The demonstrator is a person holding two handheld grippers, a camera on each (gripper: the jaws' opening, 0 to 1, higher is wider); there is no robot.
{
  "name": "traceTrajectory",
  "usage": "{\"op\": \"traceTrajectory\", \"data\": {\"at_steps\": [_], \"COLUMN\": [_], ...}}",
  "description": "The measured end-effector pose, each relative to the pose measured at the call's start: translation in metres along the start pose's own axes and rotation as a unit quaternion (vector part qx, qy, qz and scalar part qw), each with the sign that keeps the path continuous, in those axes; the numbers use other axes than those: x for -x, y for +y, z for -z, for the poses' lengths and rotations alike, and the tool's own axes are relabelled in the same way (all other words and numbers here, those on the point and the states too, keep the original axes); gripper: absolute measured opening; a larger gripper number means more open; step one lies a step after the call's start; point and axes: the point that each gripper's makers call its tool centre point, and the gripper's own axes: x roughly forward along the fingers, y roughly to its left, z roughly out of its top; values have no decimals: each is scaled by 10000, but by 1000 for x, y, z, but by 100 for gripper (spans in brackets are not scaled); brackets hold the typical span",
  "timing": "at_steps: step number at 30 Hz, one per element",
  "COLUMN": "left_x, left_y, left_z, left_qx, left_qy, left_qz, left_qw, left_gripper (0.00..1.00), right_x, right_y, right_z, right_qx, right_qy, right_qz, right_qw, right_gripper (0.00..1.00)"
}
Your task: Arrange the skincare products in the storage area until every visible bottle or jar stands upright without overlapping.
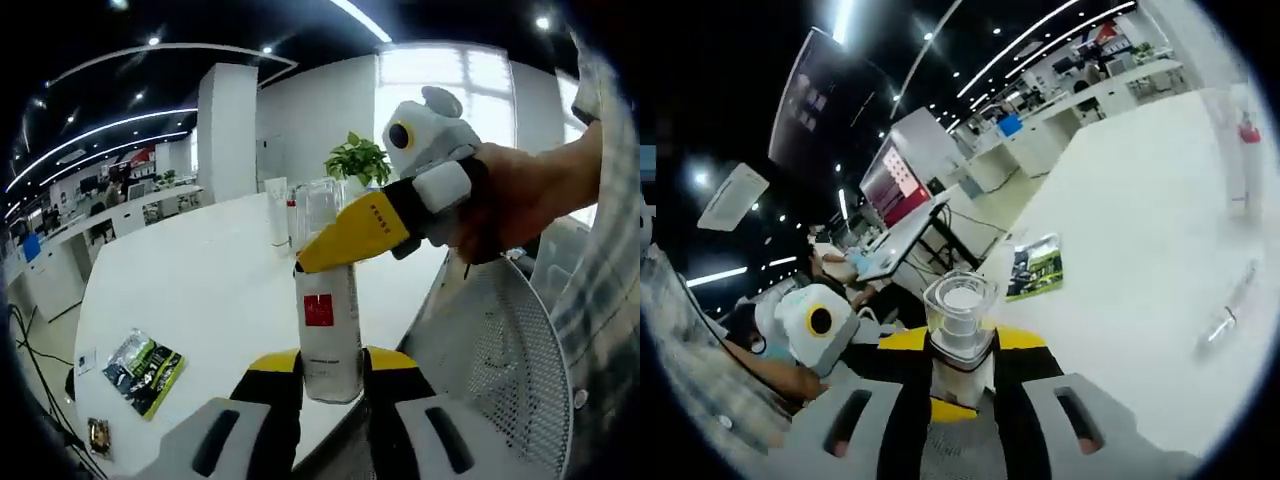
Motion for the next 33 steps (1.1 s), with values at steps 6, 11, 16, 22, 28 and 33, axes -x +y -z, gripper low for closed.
{"op": "traceTrajectory", "data": {"at_steps": [6,11,16,22,28,33], "left_x": [4,6,9,10,8,4], "left_y": [-27,-48,-52,-51,-29,-11], "left_z": [-5,-1,0,3,2,9], "left_qx": [-420,-366,-419,-329,-27,-54], "left_qy": [-159,-91,-76,-8,27,207], "left_qz": [563,1160,1313,1268,726,182], "left_qw": [9974,9925,9904,9914,9974,9996], "left_gripper": [23,27,30,26,24,24], "right_x": [14,20,20,16,-1,-15], "right_y": [33,52,67,65,57,41], "right_z": [15,28,34,34,25,30], "right_qx": [1261,1704,2143,2157,1789,1720], "right_qy": [634,1084,1277,1276,831,742], "right_qz": [-976,-1638,-2166,-2129,-1499,-497], "right_qw": [9852,9656,9438,9444,9688,9810], "right_gripper": [20,20,20,21,21,21]}}
